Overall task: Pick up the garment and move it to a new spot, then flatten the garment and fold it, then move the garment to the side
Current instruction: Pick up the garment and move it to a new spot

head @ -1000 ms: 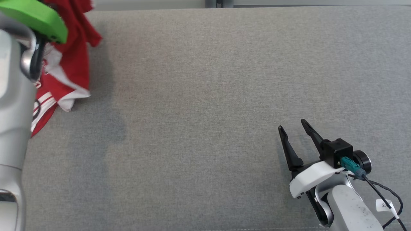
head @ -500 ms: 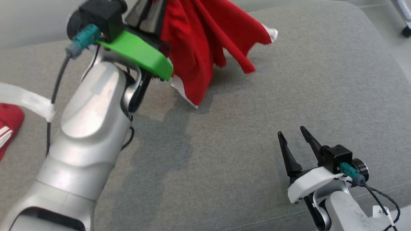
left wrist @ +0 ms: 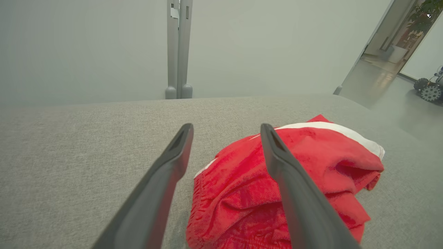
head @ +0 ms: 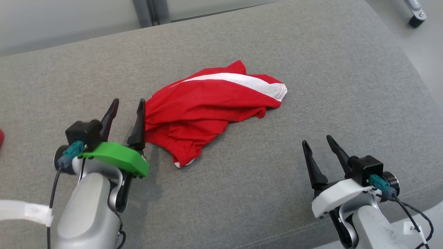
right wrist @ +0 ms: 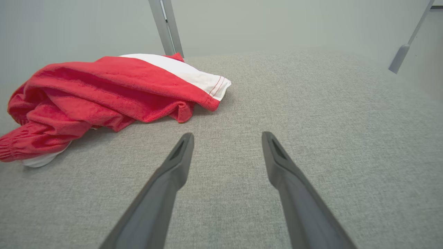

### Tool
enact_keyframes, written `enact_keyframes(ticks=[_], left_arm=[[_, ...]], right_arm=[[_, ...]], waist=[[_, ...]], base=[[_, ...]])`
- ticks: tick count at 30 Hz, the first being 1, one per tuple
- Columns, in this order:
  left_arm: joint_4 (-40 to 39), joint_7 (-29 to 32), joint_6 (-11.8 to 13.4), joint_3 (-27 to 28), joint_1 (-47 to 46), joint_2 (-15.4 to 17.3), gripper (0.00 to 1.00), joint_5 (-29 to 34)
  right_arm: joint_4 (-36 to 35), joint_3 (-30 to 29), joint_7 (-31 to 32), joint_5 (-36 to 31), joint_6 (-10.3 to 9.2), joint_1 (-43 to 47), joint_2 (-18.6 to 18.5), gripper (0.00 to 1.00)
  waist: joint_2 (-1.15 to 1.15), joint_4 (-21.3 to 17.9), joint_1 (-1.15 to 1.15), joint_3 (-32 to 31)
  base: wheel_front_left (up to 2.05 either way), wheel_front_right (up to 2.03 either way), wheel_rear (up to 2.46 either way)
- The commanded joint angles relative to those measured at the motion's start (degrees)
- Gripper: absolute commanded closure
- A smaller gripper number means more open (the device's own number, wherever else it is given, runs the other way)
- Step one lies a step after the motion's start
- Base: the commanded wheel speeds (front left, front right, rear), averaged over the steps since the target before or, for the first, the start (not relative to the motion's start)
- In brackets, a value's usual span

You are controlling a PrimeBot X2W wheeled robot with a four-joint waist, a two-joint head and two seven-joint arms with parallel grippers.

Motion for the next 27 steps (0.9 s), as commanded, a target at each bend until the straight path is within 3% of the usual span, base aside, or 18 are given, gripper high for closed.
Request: enact_keyframes(ticks=[1,4,11,19,27], left_arm=[[-1.3,0.0,0.3,2.6,2.7,-0.4,0.0,1.1],[-6.6,0.0,0.4,11.1,10.8,-2.0,0.0,6.0],[-13.0,0.0,0.0,19.2,20.6,-4.7,0.0,11.7],[-15.3,0.0,-0.4,20.6,27.3,-5.7,0.0,14.0],[-14.1,0.0,-0.4,16.3,30.6,-5.9,0.0,12.3]], right_arm=[[-0.2,-0.2,0.0,-0.1,-0.08,0.8,-0.1,0.0],[-0.5,-0.3,0.0,-0.3,-0.08,1.4,-0.3,0.0],[-1.0,-0.6,0.0,-0.4,-0.08,2.7,-0.1,0.0],[-0.8,-0.7,0.0,-0.6,-0.08,4.4,0.2,0.0],[-0.3,-1.4,0.0,-0.4,-0.08,6.4,0.0,0.0]], waist=[[0.0,2.3,0.0,-1.4],[0.0,5.6,0.0,-3.3],[0.0,9.2,0.0,-5.8],[0.0,10.3,0.0,-8.0],[0.0,11.0,0.0,-9.8]], base=[[0.0,0.0,0.0],[0.0,0.0,0.0],[0.0,0.0,0.0],[0.0,0.0,0.0],[0.0,0.0,0.0]])
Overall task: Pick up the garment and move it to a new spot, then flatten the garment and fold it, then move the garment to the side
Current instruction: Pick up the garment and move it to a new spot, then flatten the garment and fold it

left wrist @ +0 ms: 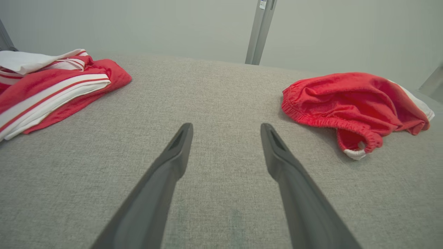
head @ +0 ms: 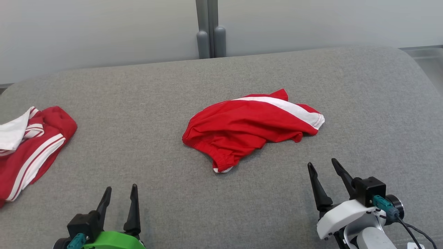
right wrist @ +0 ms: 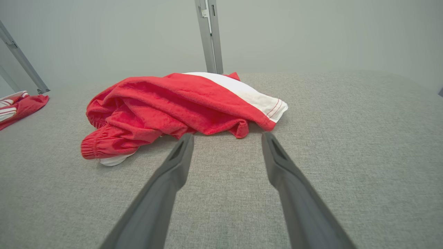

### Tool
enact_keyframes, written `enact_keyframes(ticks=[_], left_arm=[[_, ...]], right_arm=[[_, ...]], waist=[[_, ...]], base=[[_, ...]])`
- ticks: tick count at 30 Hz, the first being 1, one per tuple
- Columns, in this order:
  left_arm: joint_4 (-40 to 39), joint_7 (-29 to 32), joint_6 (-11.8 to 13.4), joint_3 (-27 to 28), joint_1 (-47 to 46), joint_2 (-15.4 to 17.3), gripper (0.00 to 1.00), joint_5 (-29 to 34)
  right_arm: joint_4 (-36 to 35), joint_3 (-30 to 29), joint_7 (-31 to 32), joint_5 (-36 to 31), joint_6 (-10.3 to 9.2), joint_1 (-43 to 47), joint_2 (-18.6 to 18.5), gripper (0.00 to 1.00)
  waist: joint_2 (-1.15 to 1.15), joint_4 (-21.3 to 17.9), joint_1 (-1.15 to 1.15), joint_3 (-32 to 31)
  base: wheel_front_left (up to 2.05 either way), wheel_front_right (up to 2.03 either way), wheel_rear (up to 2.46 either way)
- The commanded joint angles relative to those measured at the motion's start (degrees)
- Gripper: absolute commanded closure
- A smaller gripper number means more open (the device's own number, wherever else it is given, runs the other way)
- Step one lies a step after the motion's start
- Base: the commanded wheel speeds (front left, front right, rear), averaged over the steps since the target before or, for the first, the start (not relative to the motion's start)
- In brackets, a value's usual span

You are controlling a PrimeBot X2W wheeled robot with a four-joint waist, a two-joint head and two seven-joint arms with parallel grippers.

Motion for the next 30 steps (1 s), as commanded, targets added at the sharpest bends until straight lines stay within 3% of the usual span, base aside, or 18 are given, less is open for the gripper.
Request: enact_keyframes(ticks=[1,17,23,30], left_arm=[[0.2,0.0,-0.1,-0.4,0.6,0.1,0.0,-0.1],[0.5,0.0,-0.1,-12.7,-9.4,0.1,0.0,-2.9],[2.9,0.0,-0.1,-15.7,-15.9,0.1,0.0,-6.6],[8.8,0.0,-0.1,-18.6,-23.0,0.2,0.0,-5.9]], right_arm=[[0.0,-0.2,0.0,-0.2,-0.08,0.7,-0.2,0.0],[-1.1,-0.8,0.0,-1.6,-0.08,-5.2,-2.1,0.0],[-1.6,-0.2,0.0,-1.5,-0.08,-7.7,-2.1,0.0],[-1.8,0.1,0.0,-1.5,-0.08,-9.0,-2.1,0.0]], waist=[[0.0,0.4,0.0,-0.2],[0.0,2.9,0.0,8.4],[0.0,1.9,0.0,12.2],[0.0,-0.4,0.0,14.7]], base=[[0.0,0.0,0.0],[0.0,0.0,0.0],[0.0,0.0,0.0],[0.0,0.0,0.0]])
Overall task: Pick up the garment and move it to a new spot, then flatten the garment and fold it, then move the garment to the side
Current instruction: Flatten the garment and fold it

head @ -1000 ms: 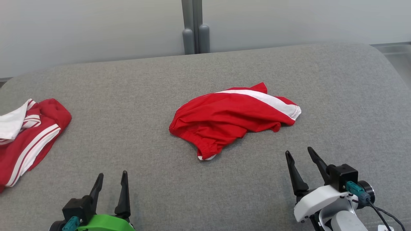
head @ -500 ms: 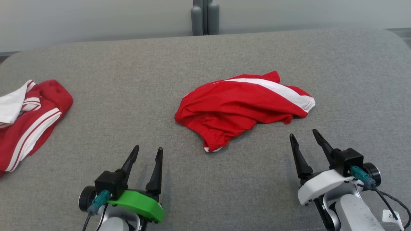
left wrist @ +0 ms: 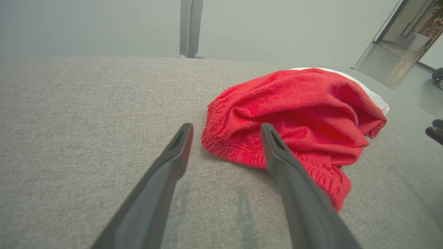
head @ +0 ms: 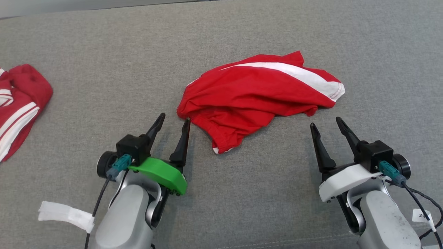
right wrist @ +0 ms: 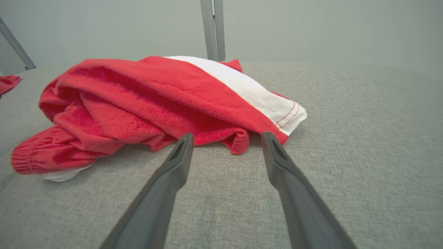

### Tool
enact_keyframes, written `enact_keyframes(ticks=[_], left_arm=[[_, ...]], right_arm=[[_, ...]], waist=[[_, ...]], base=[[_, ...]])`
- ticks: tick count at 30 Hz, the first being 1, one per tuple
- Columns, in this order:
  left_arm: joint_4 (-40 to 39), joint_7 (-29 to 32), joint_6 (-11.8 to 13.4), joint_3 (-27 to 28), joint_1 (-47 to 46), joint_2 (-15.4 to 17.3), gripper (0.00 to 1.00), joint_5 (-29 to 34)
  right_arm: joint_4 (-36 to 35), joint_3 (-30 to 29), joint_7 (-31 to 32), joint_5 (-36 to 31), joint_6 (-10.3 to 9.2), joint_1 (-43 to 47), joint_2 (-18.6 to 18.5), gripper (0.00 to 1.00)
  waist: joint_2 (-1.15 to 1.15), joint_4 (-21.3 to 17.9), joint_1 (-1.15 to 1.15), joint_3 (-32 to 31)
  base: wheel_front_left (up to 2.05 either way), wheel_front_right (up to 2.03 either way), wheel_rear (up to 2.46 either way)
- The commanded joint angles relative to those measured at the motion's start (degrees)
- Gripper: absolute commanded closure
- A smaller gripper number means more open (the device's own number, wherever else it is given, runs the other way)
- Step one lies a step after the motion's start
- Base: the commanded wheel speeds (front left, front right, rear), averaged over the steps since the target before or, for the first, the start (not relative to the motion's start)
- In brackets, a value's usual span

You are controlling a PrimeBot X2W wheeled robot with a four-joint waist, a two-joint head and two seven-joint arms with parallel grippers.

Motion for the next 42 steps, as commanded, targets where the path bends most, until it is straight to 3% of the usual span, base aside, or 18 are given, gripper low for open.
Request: enact_keyframes(ticks=[1,7,13,14,15,16,22,32,39,42], left_arm=[[1.3,0.0,-0.1,0.2,-1.8,0.3,0.0,0.4],[8.8,0.0,-0.1,2.3,-6.2,0.3,0.0,2.0],[10.2,0.0,-0.1,4.1,-7.3,0.3,0.0,3.6],[10.1,0.0,-0.1,3.9,-7.4,0.3,0.24,3.9],[9.9,0.0,-0.1,3.7,-7.6,0.3,0.77,4.5],[9.6,0.0,-0.1,3.7,-7.8,0.3,1.0,4.7],[6.3,0.0,0.2,6.3,-8.1,1.0,1.0,8.7],[-12.6,0.0,1.1,5.0,-12.2,5.0,1.0,20.3],[-13.2,0.0,3.8,4.7,0.1,6.5,1.0,18.5],[-11.6,0.0,3.5,4.9,3.6,6.3,1.0,17.9]], right_arm=[[-0.2,0.0,0.0,0.2,-0.08,-0.7,0.0,0.0],[-0.3,0.1,0.0,0.6,-0.08,-1.3,0.5,0.0],[-0.6,-0.3,0.0,0.5,-0.08,-1.3,0.9,0.0],[-0.6,-0.5,0.0,0.5,-0.08,-1.2,0.9,0.0],[-0.7,-0.5,0.0,0.5,-0.08,-1.2,1.0,0.0],[-0.7,-0.6,0.0,0.4,-0.08,-1.2,1.0,0.0],[-0.5,-1.0,0.0,0.2,-0.08,-0.8,1.4,0.0],[-0.3,-1.7,0.0,0.7,-0.08,0.3,2.1,0.0],[-0.6,-2.1,0.0,0.8,-0.08,2.1,2.5,0.0],[-0.7,-2.3,0.0,0.9,-0.08,2.6,2.5,0.0]], waist=[[0.0,-2.0,0.0,1.7],[0.0,-4.8,0.0,2.8],[0.0,-6.5,0.0,3.3],[0.0,-6.6,0.0,3.4],[0.0,-6.8,0.0,3.4],[0.0,-6.9,0.0,3.4],[0.0,-6.8,0.0,2.7],[0.0,-4.9,0.0,-0.4],[0.0,-4.5,0.0,-3.3],[0.0,-4.4,0.0,-3.9]], base=[[0.0,0.0,0.0],[0.0,0.0,0.0],[0.0,0.0,0.0],[0.0,0.0,0.0],[0.0,0.0,0.0],[0.0,0.0,0.0],[0.0,0.0,0.0],[0.0,0.0,0.0],[0.0,0.0,0.0],[0.0,0.0,0.0]])
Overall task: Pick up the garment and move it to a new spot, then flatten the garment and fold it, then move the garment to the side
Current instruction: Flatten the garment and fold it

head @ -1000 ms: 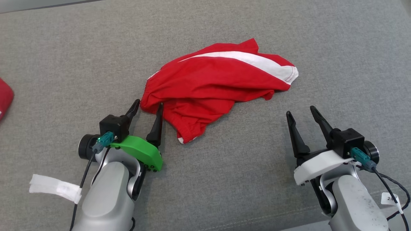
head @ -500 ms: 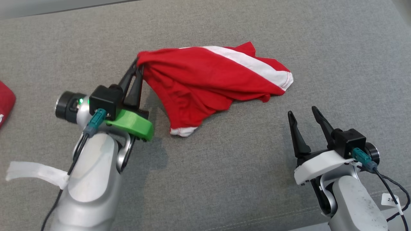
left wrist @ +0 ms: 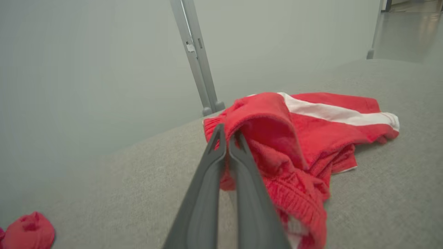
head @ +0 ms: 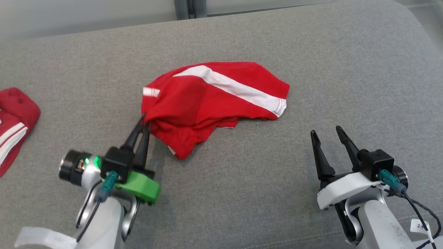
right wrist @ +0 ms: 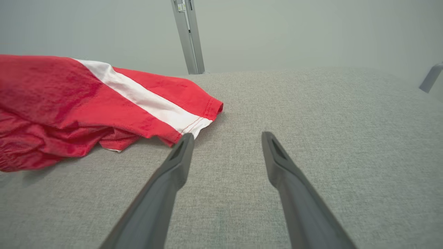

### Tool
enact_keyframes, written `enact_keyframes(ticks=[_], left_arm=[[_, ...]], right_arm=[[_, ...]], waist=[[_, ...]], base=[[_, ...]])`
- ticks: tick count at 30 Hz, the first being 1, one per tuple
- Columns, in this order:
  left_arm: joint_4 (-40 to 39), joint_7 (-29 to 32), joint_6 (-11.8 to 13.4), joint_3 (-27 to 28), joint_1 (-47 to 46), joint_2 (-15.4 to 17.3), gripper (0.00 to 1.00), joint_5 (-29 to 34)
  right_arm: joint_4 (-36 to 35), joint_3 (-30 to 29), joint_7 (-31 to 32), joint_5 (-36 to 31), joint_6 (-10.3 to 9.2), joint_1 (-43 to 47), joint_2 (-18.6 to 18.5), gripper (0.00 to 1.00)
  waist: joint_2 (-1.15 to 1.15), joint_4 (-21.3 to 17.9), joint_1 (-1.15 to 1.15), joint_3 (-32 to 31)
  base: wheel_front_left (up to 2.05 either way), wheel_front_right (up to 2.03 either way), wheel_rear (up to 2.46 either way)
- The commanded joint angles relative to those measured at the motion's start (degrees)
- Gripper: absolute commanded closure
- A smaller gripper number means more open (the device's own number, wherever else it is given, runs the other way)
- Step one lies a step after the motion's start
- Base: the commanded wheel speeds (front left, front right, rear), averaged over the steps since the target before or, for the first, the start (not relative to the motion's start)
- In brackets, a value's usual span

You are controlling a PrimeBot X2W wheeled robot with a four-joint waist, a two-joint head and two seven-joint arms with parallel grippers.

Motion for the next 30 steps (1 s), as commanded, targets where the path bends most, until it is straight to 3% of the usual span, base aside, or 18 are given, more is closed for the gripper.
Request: enact_keyframes(ticks=[1,2,3,4,10,18,30], left_arm=[[0.7,0.0,-0.2,-0.1,1.1,0.0,1.0,0.1],[2.0,0.0,-0.3,-0.2,2.6,0.0,0.98,0.2],[3.4,0.0,-0.2,-0.3,3.9,0.0,0.6,0.4],[4.9,0.0,-0.3,-0.5,5.2,-0.3,0.02,0.3],[10.5,0.0,0.1,-1.3,11.7,-1.2,0.0,0.1],[4.8,0.0,2.9,5.7,18.1,-2.9,0.0,-3.2],[0.0,0.0,0.7,9.6,19.0,-5.0,0.0,-2.0]], right_arm=[[-0.2,-0.3,0.0,0.4,-0.08,0.7,-0.1,0.0],[-0.2,-0.3,0.0,0.4,-0.08,0.9,-0.1,0.0],[-0.1,-0.4,0.0,0.5,-0.08,1.2,-0.1,0.0],[-0.1,-0.6,0.0,0.4,-0.08,1.4,-0.1,0.0],[0.5,-1.4,0.0,0.6,-0.08,2.9,0.0,0.0],[0.4,-2.0,0.0,0.5,-0.08,6.2,0.1,0.0],[1.2,-1.6,0.0,0.2,-0.08,7.8,0.1,0.0]], waist=[[0.0,0.2,0.0,-0.8],[0.0,0.2,0.0,-1.1],[0.0,0.2,0.0,-1.5],[0.0,0.2,0.0,-1.9],[0.0,0.2,0.0,-4.9],[0.0,1.7,0.0,-10.0],[0.0,4.8,0.0,-10.2]], base=[[0.0,0.0,0.0],[0.0,0.0,0.0],[0.0,0.0,0.0],[0.0,0.0,0.0],[0.0,0.0,0.0],[0.0,0.0,0.0],[0.0,0.0,0.0]])
